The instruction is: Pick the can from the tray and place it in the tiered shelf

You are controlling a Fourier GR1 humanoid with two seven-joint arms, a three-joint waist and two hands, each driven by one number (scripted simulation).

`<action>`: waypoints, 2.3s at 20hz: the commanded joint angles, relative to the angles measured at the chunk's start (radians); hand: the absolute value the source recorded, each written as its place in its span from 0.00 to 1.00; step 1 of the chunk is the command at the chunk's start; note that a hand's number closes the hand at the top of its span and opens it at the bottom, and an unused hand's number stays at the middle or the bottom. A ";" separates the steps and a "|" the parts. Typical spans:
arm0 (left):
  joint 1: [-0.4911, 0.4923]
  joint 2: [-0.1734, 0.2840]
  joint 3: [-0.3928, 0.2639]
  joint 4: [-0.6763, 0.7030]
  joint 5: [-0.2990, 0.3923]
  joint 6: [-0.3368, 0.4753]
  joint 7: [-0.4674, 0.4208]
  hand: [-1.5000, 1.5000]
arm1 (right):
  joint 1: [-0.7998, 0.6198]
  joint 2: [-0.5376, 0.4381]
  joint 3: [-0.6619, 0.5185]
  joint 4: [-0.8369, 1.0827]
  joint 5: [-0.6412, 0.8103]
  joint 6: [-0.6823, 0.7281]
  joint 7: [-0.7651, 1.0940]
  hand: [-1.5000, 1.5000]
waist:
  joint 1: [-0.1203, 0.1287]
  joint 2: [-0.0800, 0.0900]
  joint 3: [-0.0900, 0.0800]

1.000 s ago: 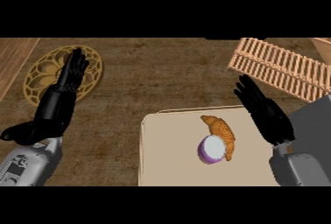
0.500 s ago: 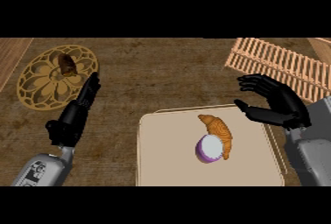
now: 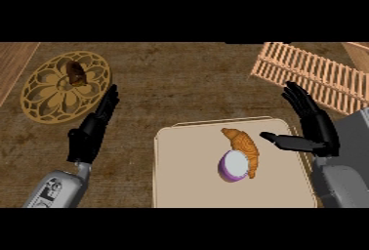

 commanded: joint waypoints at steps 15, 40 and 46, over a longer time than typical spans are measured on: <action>0.008 -0.021 0.036 -0.004 -0.021 -0.019 0.023 0.50 | -0.088 -0.364 0.211 -0.479 0.104 0.376 0.580 0.00 | -0.012 -0.010 -0.003; 0.023 -0.081 0.143 -0.042 -0.107 -0.138 0.066 0.50 | -0.003 -0.129 0.394 -0.817 0.491 0.506 0.990 0.00 | 0.001 -0.003 -0.001; 0.049 -0.144 0.152 0.011 -0.173 -0.144 -0.007 0.50 | -0.011 -0.061 0.348 -0.845 0.488 0.594 1.047 0.00 | -0.001 -0.003 -0.001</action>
